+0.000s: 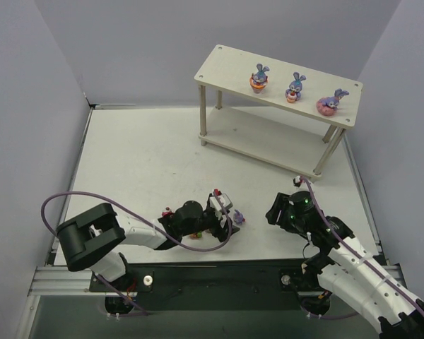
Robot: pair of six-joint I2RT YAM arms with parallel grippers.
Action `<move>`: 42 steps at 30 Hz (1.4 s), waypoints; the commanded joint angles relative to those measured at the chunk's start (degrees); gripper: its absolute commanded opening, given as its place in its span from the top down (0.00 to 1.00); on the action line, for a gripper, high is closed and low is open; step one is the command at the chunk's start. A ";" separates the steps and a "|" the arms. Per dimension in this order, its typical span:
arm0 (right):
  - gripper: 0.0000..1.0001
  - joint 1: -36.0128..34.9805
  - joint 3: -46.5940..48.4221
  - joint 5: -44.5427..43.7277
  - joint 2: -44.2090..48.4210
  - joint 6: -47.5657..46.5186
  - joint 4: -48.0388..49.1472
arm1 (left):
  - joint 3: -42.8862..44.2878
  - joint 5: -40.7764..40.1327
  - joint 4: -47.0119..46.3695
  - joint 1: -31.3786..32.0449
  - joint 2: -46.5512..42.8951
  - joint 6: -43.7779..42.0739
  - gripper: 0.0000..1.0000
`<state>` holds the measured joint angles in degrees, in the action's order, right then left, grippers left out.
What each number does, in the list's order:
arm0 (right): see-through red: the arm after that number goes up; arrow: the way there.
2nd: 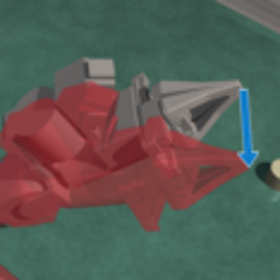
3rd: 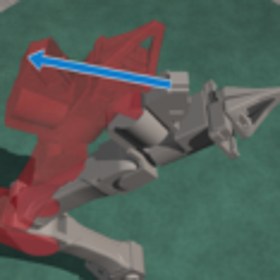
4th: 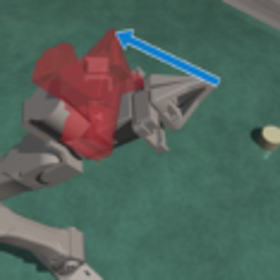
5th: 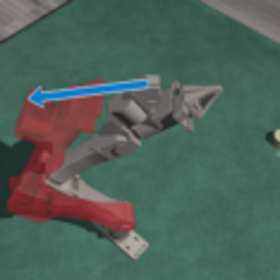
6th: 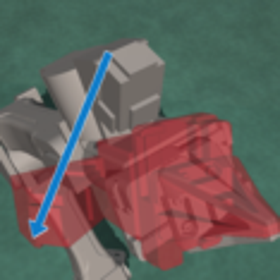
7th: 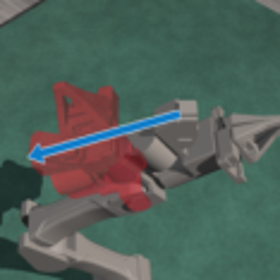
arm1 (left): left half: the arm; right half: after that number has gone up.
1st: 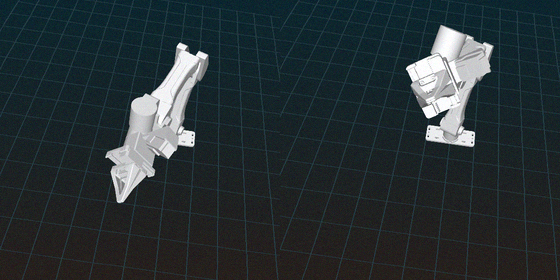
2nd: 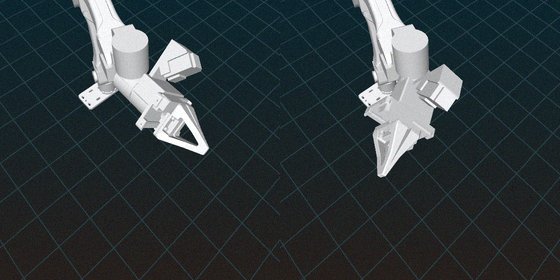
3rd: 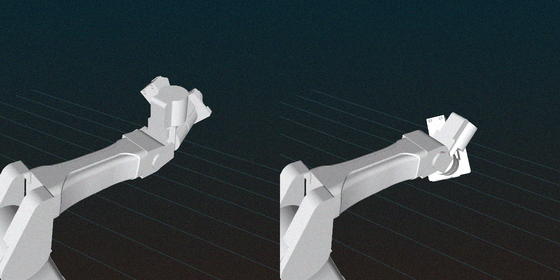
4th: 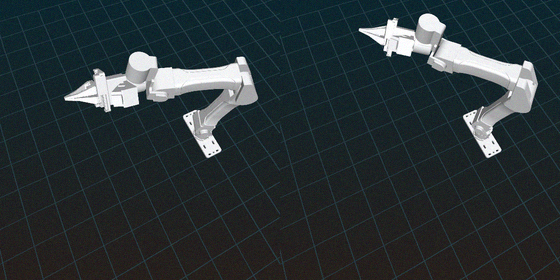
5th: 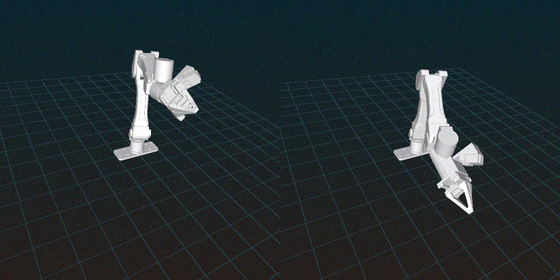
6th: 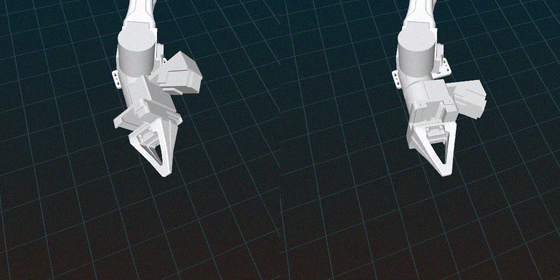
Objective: Place and organize the plastic toys onto the shelf
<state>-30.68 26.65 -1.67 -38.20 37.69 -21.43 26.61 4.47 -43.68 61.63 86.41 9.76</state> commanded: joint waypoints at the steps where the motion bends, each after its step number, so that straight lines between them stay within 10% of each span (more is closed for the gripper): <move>1: 0.48 0.53 -0.37 -0.61 1.10 0.37 -1.77 | 2.39 6.34 -7.56 -2.38 2.44 -0.44 0.16; 25: 0.48 0.62 -0.38 -1.49 1.11 0.36 -2.39 | 8.28 5.99 -7.38 -3.62 15.80 0.52 0.26; 32: 0.48 0.70 -0.55 -1.84 1.37 0.63 -2.65 | 8.55 4.23 -7.21 -3.62 16.25 0.17 0.46; 39: 0.48 0.62 -0.38 -2.11 1.89 0.72 -2.83 | 9.33 2.39 -7.21 -3.00 14.49 -0.44 0.98; 42: 0.48 0.71 -0.38 -2.46 2.42 0.80 -3.18 | 10.82 -0.24 -5.54 -2.74 13.52 0.17 1.00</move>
<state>-30.35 26.65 -2.46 -36.77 37.93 -22.70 33.98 7.38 -48.56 58.41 102.35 9.87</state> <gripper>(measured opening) 0.524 0.498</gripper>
